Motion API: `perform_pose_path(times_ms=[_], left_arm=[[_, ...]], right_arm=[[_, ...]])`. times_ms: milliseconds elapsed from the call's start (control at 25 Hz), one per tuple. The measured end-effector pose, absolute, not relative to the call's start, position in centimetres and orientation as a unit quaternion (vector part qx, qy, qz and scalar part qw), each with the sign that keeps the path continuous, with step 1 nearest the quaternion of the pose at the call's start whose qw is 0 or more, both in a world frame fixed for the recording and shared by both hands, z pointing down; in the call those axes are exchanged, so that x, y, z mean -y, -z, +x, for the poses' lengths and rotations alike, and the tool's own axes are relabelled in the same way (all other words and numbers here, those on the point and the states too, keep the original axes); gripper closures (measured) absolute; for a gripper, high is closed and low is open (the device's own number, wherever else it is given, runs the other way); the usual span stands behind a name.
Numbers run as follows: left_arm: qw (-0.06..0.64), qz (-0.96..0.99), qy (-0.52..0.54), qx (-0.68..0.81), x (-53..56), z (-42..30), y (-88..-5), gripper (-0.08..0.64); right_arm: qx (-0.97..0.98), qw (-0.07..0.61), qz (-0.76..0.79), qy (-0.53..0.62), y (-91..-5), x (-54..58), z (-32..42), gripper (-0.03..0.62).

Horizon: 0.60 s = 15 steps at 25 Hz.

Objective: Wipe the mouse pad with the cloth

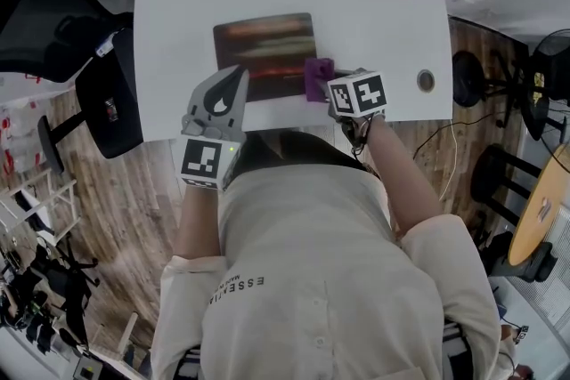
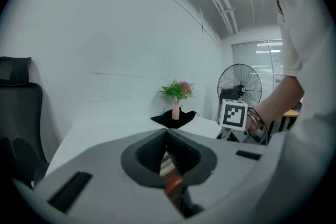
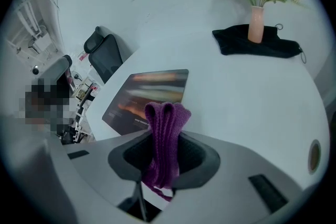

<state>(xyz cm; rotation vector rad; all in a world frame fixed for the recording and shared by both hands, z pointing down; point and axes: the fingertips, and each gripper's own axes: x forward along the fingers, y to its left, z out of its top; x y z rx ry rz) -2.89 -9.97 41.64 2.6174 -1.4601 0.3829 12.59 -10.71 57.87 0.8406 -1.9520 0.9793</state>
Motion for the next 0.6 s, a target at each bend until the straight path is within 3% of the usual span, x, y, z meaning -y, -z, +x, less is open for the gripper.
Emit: perform_pose_path(times_ms=[320,600], left_arm=[[0.053,0.857,-0.128,0.496,9.5,-2.3,-41.1,0.560],[0.033,0.854,-0.132,0.502,9.7,-2.7,-39.5,0.560]], right_arm=[[0.762,0.397,0.358,-0.366,-56.8,11.5,15.7,0.479],[0.801,0.355,0.354,-0.328,-53.0,12.8,14.3,0.479]])
